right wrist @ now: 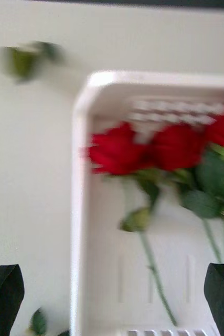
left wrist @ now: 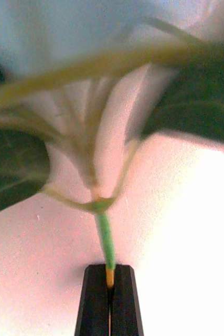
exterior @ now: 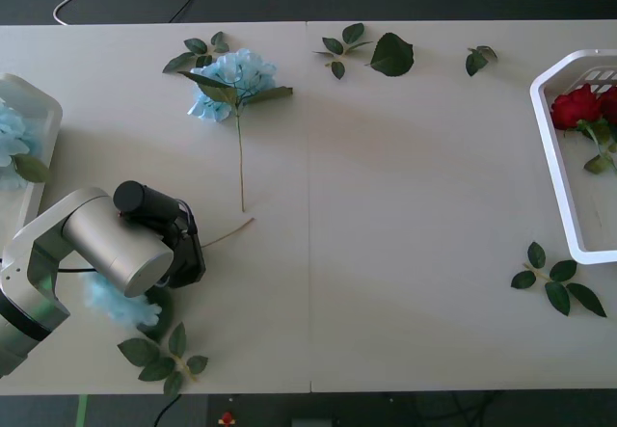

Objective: Place the red flowers into the right box and the blue flowers into the left box. If a person shows an open palm, hand one flower to the person first, then continue sorting.

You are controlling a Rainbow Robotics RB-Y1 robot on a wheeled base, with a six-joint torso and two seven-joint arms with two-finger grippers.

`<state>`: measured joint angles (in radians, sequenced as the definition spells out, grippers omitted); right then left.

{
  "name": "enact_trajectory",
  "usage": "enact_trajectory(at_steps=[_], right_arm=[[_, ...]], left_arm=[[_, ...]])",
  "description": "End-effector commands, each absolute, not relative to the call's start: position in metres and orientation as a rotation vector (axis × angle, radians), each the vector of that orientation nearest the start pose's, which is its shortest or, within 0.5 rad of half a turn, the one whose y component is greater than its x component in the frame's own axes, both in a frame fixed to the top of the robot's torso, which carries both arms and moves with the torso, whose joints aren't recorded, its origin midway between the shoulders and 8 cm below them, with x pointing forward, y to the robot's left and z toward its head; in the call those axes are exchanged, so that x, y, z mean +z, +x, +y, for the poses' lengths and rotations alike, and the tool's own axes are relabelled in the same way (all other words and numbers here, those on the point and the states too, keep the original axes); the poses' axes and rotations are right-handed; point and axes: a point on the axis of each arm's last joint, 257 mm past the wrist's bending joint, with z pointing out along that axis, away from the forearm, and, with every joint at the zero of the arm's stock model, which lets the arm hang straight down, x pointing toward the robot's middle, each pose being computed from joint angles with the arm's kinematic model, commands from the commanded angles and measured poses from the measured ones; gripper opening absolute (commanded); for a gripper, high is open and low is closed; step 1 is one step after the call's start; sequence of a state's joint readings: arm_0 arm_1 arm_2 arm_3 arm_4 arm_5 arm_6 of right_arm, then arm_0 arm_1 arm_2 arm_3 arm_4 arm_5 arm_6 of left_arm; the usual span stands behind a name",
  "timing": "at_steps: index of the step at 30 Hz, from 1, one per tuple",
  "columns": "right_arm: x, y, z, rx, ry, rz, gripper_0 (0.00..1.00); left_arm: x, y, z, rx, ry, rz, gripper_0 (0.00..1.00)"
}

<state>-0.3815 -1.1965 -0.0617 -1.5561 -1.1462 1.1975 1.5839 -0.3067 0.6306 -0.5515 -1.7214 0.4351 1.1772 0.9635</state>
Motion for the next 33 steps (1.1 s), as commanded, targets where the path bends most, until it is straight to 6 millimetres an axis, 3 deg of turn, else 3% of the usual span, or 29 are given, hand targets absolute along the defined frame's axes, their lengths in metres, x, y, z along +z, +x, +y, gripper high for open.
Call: enact_trajectory(at_steps=[1, 7, 11, 13, 17, 19, 24, 28, 33], right_arm=[[-0.074, 0.497, -0.410, 0.036, -0.467, 2.258, 1.00], [-0.054, 0.458, -0.316, 0.210, -0.808, 2.065, 1.00], [-0.044, 0.429, -0.265, 0.399, -0.966, 1.951, 1.00], [-0.039, 0.414, -0.244, 0.449, -1.064, 1.875, 1.00], [-0.035, 0.396, -0.223, 0.465, -1.184, 1.784, 1.00], [-0.033, 0.385, -0.213, 0.481, -1.241, 1.736, 1.00], [-0.036, 0.362, -0.192, 0.553, -1.324, 1.663, 1.00], [-0.040, 0.347, -0.178, 0.616, -1.357, 1.625, 1.00], [-0.042, 0.333, -0.164, 0.659, -1.388, 1.598, 1.00]], left_arm=[[-0.376, 0.439, 0.197, -0.630, -2.215, 1.779, 0.00], [-0.371, 0.441, 0.216, -0.541, -2.174, 1.769, 0.00], [-0.339, 0.455, 0.238, -0.476, -2.046, 1.780, 0.00], [-0.306, 0.468, 0.250, -0.466, -1.924, 1.793, 0.00], [-0.247, 0.487, 0.262, -0.494, -1.748, 1.826, 0.00], [-0.206, 0.495, 0.271, -0.482, -1.614, 1.849, 0.00], [-0.137, 0.503, 0.295, -0.405, -1.345, 1.904, 0.00], [-0.084, 0.497, 0.329, -0.278, -1.150, 1.947, 0.00], [-0.037, 0.483, 0.376, -0.146, -1.011, 1.989, 0.00]])
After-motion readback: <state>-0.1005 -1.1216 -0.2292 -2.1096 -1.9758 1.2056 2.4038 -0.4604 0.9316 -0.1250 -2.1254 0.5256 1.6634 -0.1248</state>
